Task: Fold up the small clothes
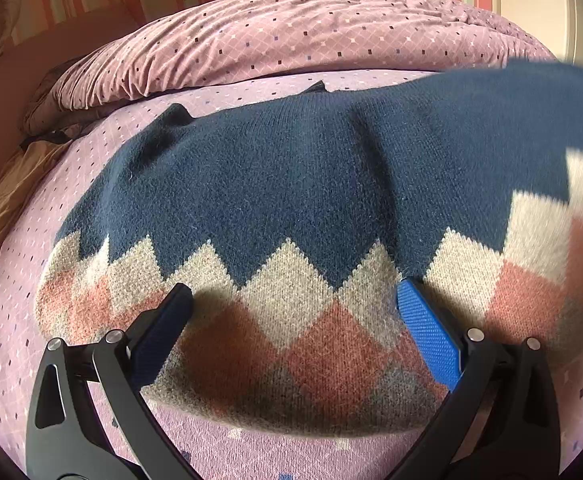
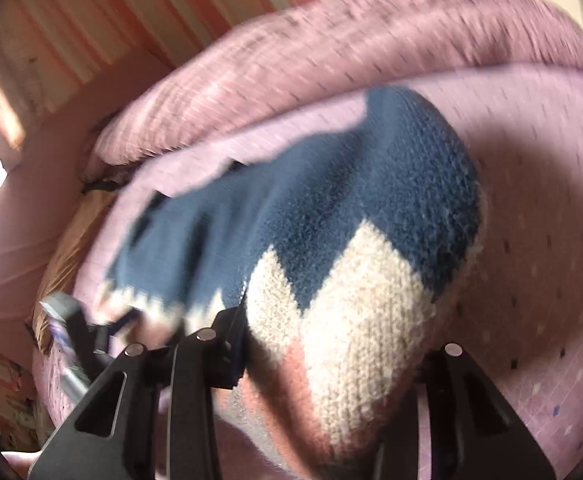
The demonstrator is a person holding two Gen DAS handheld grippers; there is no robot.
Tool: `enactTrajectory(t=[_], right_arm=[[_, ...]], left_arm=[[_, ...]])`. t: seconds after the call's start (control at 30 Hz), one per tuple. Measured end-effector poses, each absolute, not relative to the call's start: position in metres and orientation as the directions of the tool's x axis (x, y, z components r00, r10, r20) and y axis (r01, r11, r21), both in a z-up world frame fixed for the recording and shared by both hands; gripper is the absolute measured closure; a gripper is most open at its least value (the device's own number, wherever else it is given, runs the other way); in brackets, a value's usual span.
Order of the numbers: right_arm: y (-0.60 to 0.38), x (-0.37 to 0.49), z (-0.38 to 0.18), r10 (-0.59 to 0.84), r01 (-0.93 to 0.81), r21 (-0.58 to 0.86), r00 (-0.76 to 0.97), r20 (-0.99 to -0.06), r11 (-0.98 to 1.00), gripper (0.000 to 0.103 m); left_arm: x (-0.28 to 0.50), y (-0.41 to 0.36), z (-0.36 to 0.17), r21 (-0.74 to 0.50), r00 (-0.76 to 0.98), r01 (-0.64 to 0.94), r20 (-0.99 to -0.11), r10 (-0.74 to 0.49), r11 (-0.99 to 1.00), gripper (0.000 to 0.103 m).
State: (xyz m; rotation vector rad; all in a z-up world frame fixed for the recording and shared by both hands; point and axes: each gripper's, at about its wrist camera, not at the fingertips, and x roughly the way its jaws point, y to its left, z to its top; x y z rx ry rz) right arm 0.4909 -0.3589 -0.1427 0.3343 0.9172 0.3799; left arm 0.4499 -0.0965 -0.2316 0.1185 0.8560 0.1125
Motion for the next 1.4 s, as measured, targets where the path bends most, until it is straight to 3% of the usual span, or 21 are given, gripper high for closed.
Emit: enactTrajectory(t=[0.23,0.37,0.6,0.77,0.8,0.87,0.9,0.93,1.0,1.1,1.2,1.4], right_arm=[[-0.256,0.493,-0.052,0.422,-0.34,0.262,0.589,-0.69,0.903,0.066],[-0.196,0.501,-0.034,0.383,-0.368,0.188,0.58,-0.719,0.911,0.066],[-0.078,0.491,-0.059,0.226,-0.415,-0.025,0.542,-0.809,0.909,0.064],[0.017,0.488,-0.12,-0.009,-0.439,-0.286,0.533,-0.846,0.852,0.061],[0.03,0.487,-0.132,-0.051,-0.439,-0.328,0.533,-0.845,0.837,0.057],[0.054,0.481,-0.146,-0.101,-0.432,-0.395,0.561,-0.822,0.811,0.034],[0.062,0.478,-0.147,-0.105,-0.433,-0.403,0.566,-0.818,0.806,0.019],[0.072,0.474,-0.147,-0.093,-0.445,-0.403,0.571,-0.816,0.8,0.016],[0.079,0.466,-0.138,-0.055,-0.466,-0.39,0.583,-0.81,0.794,0.016],[0.064,0.458,-0.103,0.103,-0.459,-0.218,0.578,-0.809,0.861,0.019],[0.011,0.448,-0.061,0.24,-0.405,-0.045,0.622,-0.746,0.913,0.018],[-0.087,0.452,-0.067,0.169,-0.259,-0.005,0.646,-0.744,0.966,0.018]], left_arm=[[0.429,-0.066,-0.216,0.079,0.664,-0.065,-0.741,0.102,0.995,0.009],[0.404,-0.014,-0.193,0.079,0.694,-0.112,-0.708,0.135,0.991,0.011],[0.372,0.118,-0.161,0.005,0.702,-0.274,-0.682,0.203,0.962,0.012],[0.355,0.182,-0.15,-0.022,0.699,-0.345,-0.674,0.242,0.938,0.012],[0.352,0.194,-0.149,-0.021,0.697,-0.353,-0.673,0.248,0.935,0.012],[0.347,0.21,-0.15,-0.023,0.693,-0.366,-0.675,0.256,0.931,0.012],[0.346,0.221,-0.15,-0.028,0.688,-0.37,-0.68,0.254,0.929,0.012],[0.346,0.224,-0.151,-0.03,0.685,-0.372,-0.683,0.252,0.928,0.012],[0.347,0.23,-0.151,-0.037,0.682,-0.373,-0.688,0.248,0.927,0.012],[0.35,0.228,-0.144,-0.058,0.695,-0.35,-0.686,0.218,0.935,0.012],[0.359,0.205,-0.131,-0.074,0.719,-0.293,-0.674,0.169,0.953,0.011],[0.39,0.134,-0.102,-0.104,0.756,-0.185,-0.651,0.074,0.977,0.01]])
